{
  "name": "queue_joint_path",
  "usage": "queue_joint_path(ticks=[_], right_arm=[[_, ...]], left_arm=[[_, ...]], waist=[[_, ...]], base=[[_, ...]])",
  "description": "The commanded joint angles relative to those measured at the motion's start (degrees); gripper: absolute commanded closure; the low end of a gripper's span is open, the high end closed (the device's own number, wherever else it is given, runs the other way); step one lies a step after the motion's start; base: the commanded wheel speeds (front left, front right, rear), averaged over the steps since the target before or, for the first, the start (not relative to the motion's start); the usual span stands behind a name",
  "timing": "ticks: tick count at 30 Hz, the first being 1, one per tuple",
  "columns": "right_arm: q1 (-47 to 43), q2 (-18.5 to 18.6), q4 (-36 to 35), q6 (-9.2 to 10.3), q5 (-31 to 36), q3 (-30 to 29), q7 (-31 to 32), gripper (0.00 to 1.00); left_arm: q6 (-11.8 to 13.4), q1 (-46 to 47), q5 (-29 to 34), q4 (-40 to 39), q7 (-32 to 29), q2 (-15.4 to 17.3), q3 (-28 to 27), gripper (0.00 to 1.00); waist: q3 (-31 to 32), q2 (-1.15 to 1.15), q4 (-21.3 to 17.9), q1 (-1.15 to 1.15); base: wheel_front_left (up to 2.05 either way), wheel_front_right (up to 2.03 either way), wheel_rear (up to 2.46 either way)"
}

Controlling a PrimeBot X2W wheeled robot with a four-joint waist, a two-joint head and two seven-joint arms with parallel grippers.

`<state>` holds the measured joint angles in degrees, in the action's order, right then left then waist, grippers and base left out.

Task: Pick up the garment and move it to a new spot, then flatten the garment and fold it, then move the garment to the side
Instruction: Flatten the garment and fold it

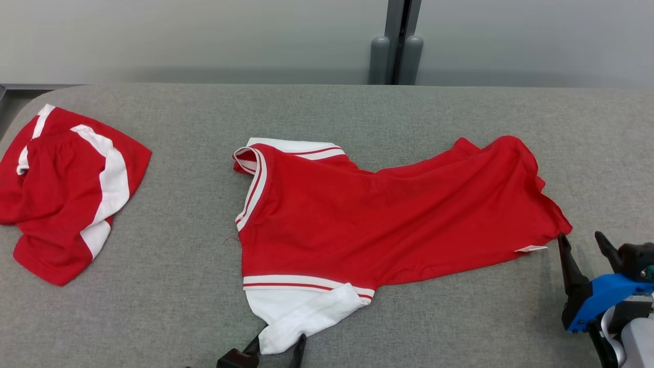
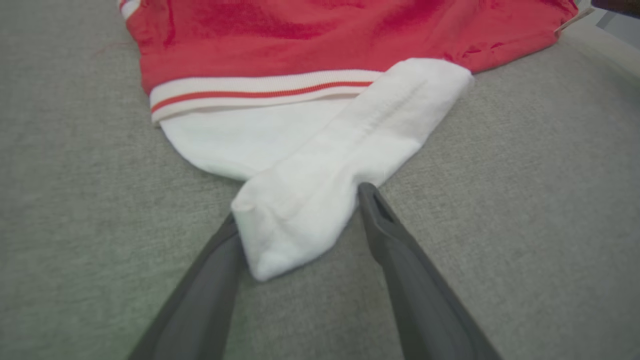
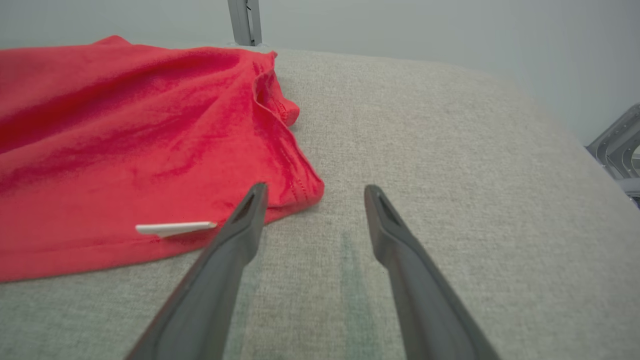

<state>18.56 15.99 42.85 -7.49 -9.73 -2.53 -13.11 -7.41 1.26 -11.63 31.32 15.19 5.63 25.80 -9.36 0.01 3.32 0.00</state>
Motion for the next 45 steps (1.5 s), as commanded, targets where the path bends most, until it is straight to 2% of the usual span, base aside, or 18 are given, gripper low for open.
queue_joint_path(ticks=[1,17,18,19,20,21,26,31,40,45], right_arm=[[2.37,1.03,1.91,-0.01,-0.63,0.67,-0.08,0.0],[8.75,3.01,12.42,-0.01,-3.41,4.97,-0.06,0.0],[8.98,2.87,13.01,-0.01,-3.93,5.24,-0.09,0.04],[9.28,2.77,13.49,-0.01,-4.47,5.44,-0.13,0.58],[9.61,2.58,13.9,-0.01,-5.1,5.69,-0.14,0.99],[9.82,2.44,14.3,-0.01,-5.49,6.08,-0.12,1.0],[9.99,2.12,14.56,-0.01,-8.09,7.64,-1.25,1.0],[5.09,1.99,10.93,-0.01,-10.67,9.94,-2.01,1.0],[-6.95,1.7,-7.55,-0.01,-14.1,11.36,-2.13,1.0],[-7.53,2.31,-17.44,-0.02,-15.03,11.09,-0.13,1.0]], left_arm=[[-0.09,1.08,-0.31,0.33,-0.12,0.36,0.23,0.0],[-0.09,2.82,-1.69,-2.02,-0.1,-0.48,1.52,0.0],[-0.09,2.87,-2.01,-1.99,-0.1,-0.54,1.72,0.1],[-0.09,3.1,-2.18,-1.79,-0.1,-0.55,1.96,0.51],[-0.09,3.41,-2.54,-1.54,-0.11,-0.59,2.05,0.85],[-0.09,3.66,-2.77,-1.28,-0.11,-0.65,2.07,1.0],[-0.09,4.49,-3.78,-1.31,-0.05,-0.93,2.21,1.0],[-0.09,2.64,-4.74,-4.82,-0.04,-0.99,0.83,1.0],[-0.09,0.82,-4.51,-14.04,-0.04,0.0,-3.78,1.0],[-0.09,4.91,-4.95,-17.22,-0.02,1.57,-5.46,1.0]], waist=[[-0.54,-0.01,0.47,0.0],[-2.87,-0.01,3.25,0.0],[-2.98,-0.01,3.31,0.0],[-3.07,-0.01,3.35,0.0],[-3.14,-0.01,3.35,0.0],[-3.19,-0.01,3.34,0.0],[-2.56,-0.01,3.08,0.0],[-0.33,-0.01,2.81,0.0],[2.78,-0.01,0.43,0.0],[2.56,-0.01,-1.14,0.0]], base=[[0.0,0.0,0.0],[0.0,0.0,0.0],[0.0,0.0,0.0],[0.0,0.0,0.0],[0.0,0.0,0.0],[0.0,0.0,0.0],[0.0,0.0,0.0],[0.0,0.0,0.0],[0.0,0.0,0.0],[0.0,0.0,0.0]])
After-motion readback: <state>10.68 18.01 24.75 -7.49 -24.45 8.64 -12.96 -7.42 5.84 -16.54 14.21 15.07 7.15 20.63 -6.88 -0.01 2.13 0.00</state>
